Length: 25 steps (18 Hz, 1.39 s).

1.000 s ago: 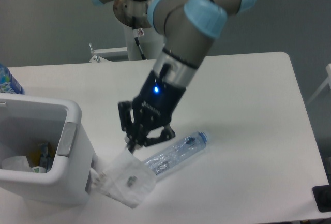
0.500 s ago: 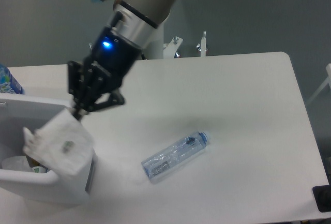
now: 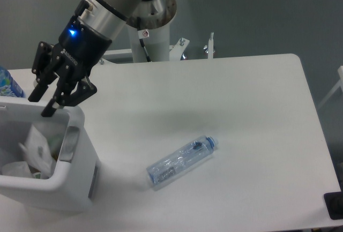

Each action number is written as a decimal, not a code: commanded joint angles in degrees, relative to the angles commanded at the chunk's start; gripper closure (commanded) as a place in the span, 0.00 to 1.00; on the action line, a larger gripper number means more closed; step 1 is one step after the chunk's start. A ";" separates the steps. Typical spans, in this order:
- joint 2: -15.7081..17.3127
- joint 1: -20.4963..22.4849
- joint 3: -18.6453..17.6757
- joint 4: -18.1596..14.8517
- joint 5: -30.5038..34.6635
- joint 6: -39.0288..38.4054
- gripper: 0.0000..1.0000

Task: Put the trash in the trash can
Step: 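Lift the bag and carry it over the white trash bin, then move the open gripper over the clear water bottle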

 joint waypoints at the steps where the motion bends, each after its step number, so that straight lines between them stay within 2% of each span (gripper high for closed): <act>1: -0.44 0.70 0.17 0.09 0.09 0.00 0.00; 6: -5.70 9.04 2.37 0.18 0.35 0.70 0.00; 9: -11.06 10.81 4.65 0.35 2.10 1.75 0.00; 11: -13.35 12.21 5.54 0.18 5.34 3.24 0.00; 16: -18.80 11.96 4.75 -0.09 15.71 7.29 0.00; 19: -21.79 9.94 4.40 -0.17 20.29 8.35 0.00; 22: -23.03 7.57 4.13 -0.26 26.44 8.70 0.00; 25: -23.03 6.16 2.47 -2.71 29.09 11.06 0.00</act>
